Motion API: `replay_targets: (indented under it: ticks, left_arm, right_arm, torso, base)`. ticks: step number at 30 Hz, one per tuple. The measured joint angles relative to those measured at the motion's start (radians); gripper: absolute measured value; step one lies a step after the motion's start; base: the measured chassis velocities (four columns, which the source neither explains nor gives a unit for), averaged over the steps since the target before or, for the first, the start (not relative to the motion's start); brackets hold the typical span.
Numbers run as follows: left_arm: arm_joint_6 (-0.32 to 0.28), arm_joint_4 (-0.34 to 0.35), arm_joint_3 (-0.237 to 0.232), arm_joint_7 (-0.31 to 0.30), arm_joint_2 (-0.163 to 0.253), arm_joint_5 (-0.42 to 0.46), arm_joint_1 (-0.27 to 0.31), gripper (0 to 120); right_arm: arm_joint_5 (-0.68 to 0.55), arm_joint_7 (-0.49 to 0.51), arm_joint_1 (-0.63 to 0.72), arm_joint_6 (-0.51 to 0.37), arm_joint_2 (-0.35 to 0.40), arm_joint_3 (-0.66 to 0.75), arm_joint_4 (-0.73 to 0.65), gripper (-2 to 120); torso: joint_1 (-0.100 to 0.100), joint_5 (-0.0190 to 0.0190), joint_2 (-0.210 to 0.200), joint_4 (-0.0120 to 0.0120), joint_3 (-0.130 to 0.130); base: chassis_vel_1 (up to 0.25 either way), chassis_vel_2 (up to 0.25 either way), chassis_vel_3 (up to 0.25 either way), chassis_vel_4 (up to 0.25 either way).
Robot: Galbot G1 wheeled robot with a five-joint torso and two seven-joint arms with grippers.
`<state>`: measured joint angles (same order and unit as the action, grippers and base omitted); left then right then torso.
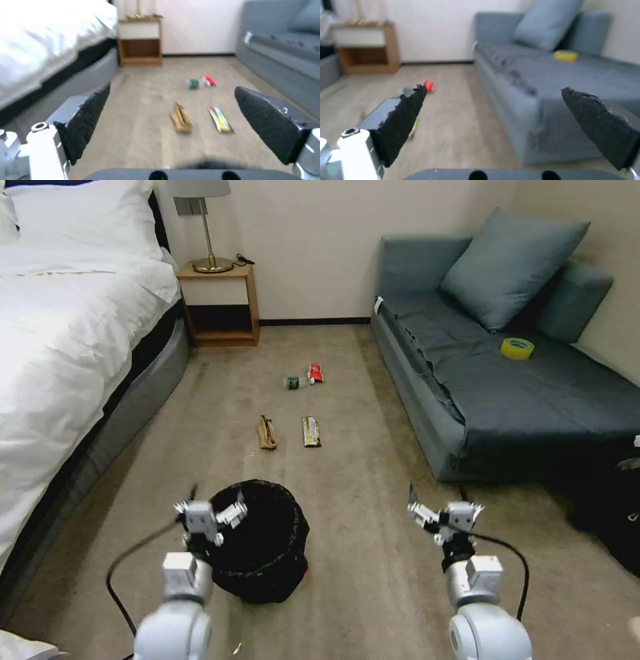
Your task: Pick up the trash bin, then pick up the garbage on the floor and place it into the trash bin.
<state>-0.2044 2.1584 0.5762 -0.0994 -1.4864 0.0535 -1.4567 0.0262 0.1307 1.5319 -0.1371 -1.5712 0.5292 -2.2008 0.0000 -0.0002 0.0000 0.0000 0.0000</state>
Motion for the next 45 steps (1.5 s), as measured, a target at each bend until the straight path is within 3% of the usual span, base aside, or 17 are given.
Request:
replay_targets:
  ticks: [2,4,7,9,11,13,16,19,22,23,26,27,29,31,36,45]
  left_arm:
    - [-0.062,0.051,0.009,-0.031,0.005,0.016,0.030,100]
    - [-0.078,0.064,0.010,-0.045,0.008,0.028,0.032,100]
    - [-0.110,0.124,0.017,-0.135,0.067,0.079,0.022,100]
    - [-0.116,0.125,0.016,-0.140,0.076,0.087,0.019,100]
    - [-0.145,0.144,0.017,-0.155,0.120,0.137,0.005,100]
    - [-0.172,0.152,0.016,-0.172,0.133,0.163,0.000,100]
    - [-0.304,0.185,0.008,-0.259,0.175,0.276,-0.010,100]
    - [-0.345,0.186,0.008,-0.286,0.184,0.307,-0.012,100]
    - [-0.443,0.195,0.001,-0.360,0.203,0.445,-0.006,100]
    - [-0.443,0.195,0.001,-0.360,0.203,0.445,-0.006,100]
    - [-0.529,0.191,-0.011,-0.466,0.246,0.644,0.028,100]
    - [-0.529,0.191,-0.011,-0.466,0.246,0.644,0.028,100]
    - [-0.541,0.168,-0.018,-0.562,0.277,0.767,0.060,100]
    - [-0.542,0.145,-0.023,-0.619,0.300,0.826,0.072,100]
    - [-0.541,0.104,-0.030,-0.658,0.324,0.882,0.067,100]
    - [-0.536,0.008,-0.064,-0.691,0.330,0.929,0.061,100]
  right_arm:
    - [0.009,0.048,-0.006,-0.049,-0.027,-0.008,-0.076,100]
    - [0.004,0.053,-0.007,-0.059,-0.025,-0.008,-0.092,100]
    - [-0.028,0.071,-0.004,-0.089,-0.004,-0.002,-0.143,100]
    - [-0.030,0.071,-0.004,-0.090,-0.003,-0.002,-0.143,100]
    - [-0.040,0.072,-0.005,-0.096,0.011,0.001,-0.145,100]
    - [-0.043,0.072,-0.006,-0.099,0.016,0.002,-0.145,100]
    - [-0.052,0.072,-0.009,-0.105,0.032,0.006,-0.145,100]
    - [-0.056,0.072,-0.010,-0.106,0.038,0.006,-0.145,100]
    - [-0.057,0.071,-0.013,-0.107,0.042,0.007,-0.145,100]
    - [-0.057,0.071,-0.013,-0.107,0.042,0.007,-0.145,100]
    - [-0.060,0.070,-0.017,-0.107,0.048,0.007,-0.144,100]
    - [-0.060,0.070,-0.017,-0.107,0.048,0.007,-0.144,100]
    - [-0.061,0.070,-0.019,-0.107,0.049,0.007,-0.143,100]
    - [-0.061,0.069,-0.020,-0.106,0.050,0.006,-0.140,100]
    - [-0.061,0.069,-0.023,-0.103,0.054,0.005,-0.133,100]
    - [-0.060,0.068,-0.027,-0.099,0.060,0.005,-0.126,100]
  torso:
    - [0.000,0.0004,0.000,-0.0003,0.000]
    - [0.000,-0.0004,0.000,-0.0002,0.000]
    - [0.000,0.0006,0.000,0.0001,0.000]
    - [0.000,0.0002,0.000,0.0000,0.000]
    - [0.000,0.0005,0.000,0.0000,0.000]
    - [0.000,0.0004,0.000,0.0001,0.000]
    - [0.000,0.0004,0.000,0.0000,0.000]
    - [0.000,0.0002,0.000,0.0000,0.000]
    - [0.000,0.0000,0.000,0.0002,0.000]
    - [0.000,0.0000,0.000,0.0002,0.000]
    - [0.000,0.0001,0.000,0.0000,0.000]
    - [0.000,0.0001,0.000,0.0000,0.000]
    - [0.000,0.0001,0.000,0.0000,0.000]
    - [0.000,0.0001,0.000,-0.0001,0.000]
    - [0.000,0.0002,0.000,0.0000,0.000]
    - [0.000,0.0001,0.000,0.0000,0.000]
  base:
    - [0.000,0.000,0.000,0.000]
    - [0.000,0.000,0.000,0.000]
    - [0.000,0.000,0.000,0.000]
    - [0.000,0.000,0.000,0.000]
    - [0.000,0.000,0.000,0.000]
    - [0.000,0.000,0.000,0.000]
    - [0.000,0.000,0.000,0.000]
    - [0.000,0.000,0.000,0.000]
    - [0.000,0.000,0.000,0.000]
    - [0.000,0.000,0.000,0.000]
    - [0.000,0.000,0.000,0.000]
    - [0.000,0.000,0.000,0.000]
    - [0.000,0.000,0.000,0.000]
    - [0.000,0.000,0.000,0.000]
    - [0.000,0.000,0.000,0.000]
    - [0.000,0.000,0.000,0.000]
